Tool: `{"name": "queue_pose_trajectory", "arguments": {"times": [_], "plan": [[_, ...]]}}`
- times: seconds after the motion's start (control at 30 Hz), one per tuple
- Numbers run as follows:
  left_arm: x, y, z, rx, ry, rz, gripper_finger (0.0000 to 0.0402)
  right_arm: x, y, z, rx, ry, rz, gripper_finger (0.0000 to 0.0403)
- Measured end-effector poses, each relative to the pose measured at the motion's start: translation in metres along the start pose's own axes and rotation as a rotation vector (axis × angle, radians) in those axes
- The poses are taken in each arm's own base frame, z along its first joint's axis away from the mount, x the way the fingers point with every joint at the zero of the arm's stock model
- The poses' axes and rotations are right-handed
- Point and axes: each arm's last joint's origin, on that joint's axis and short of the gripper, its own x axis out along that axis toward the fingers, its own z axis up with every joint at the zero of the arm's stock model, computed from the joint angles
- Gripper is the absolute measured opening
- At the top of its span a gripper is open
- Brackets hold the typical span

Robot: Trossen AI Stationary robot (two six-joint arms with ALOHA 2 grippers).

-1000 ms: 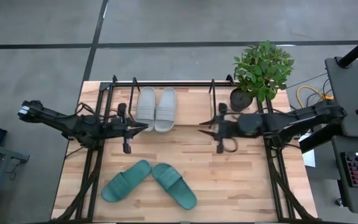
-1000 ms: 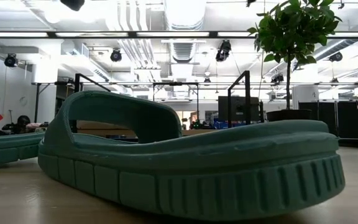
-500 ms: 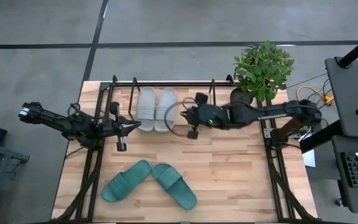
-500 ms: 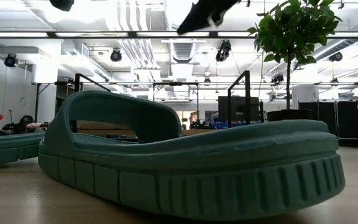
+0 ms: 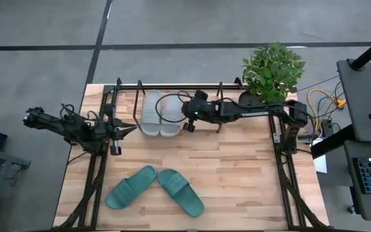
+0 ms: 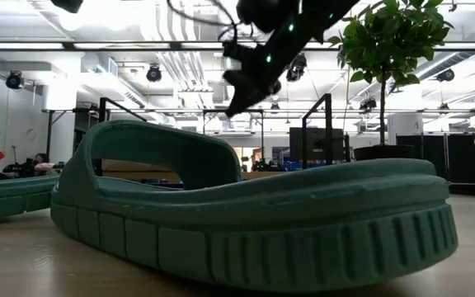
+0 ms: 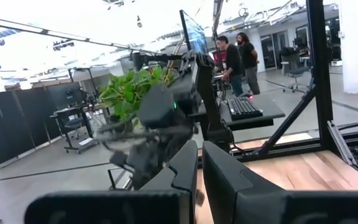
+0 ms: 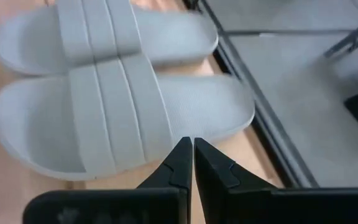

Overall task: Pick and place slides into the shelf
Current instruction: Put the gray slide on the shelf

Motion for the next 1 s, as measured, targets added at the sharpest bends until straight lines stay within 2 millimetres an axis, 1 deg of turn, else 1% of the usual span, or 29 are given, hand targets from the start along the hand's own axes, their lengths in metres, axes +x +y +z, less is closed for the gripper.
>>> {"name": "queue_pose_trajectory", "arguments": {"times": [0.07,0.53,0.77,0.93,1.0], "plan": [[0.0,0.0,0.0,0.001,0.002,0.0,0.001,0.009,0.003,-0.005,-0.003,0.025,0.0,0.0009],[0.0,0.0,0.0,0.008,0.002,0.003,0.001,0.053,0.016,-0.035,-0.01,0.146,-0.003,0.0009],[0.0,0.0,-0.001,0.009,0.004,0.002,0.001,0.06,0.011,-0.032,0.017,0.096,-0.014,0.0009],[0.0,0.0,-0.001,0.01,0.005,0.002,0.001,0.065,0.004,-0.031,0.031,0.062,0.057,0.0009],[0.0,0.0,-0.001,0.01,0.004,0.002,0.001,0.067,0.003,-0.031,0.035,0.061,0.06,0.0008]]}}
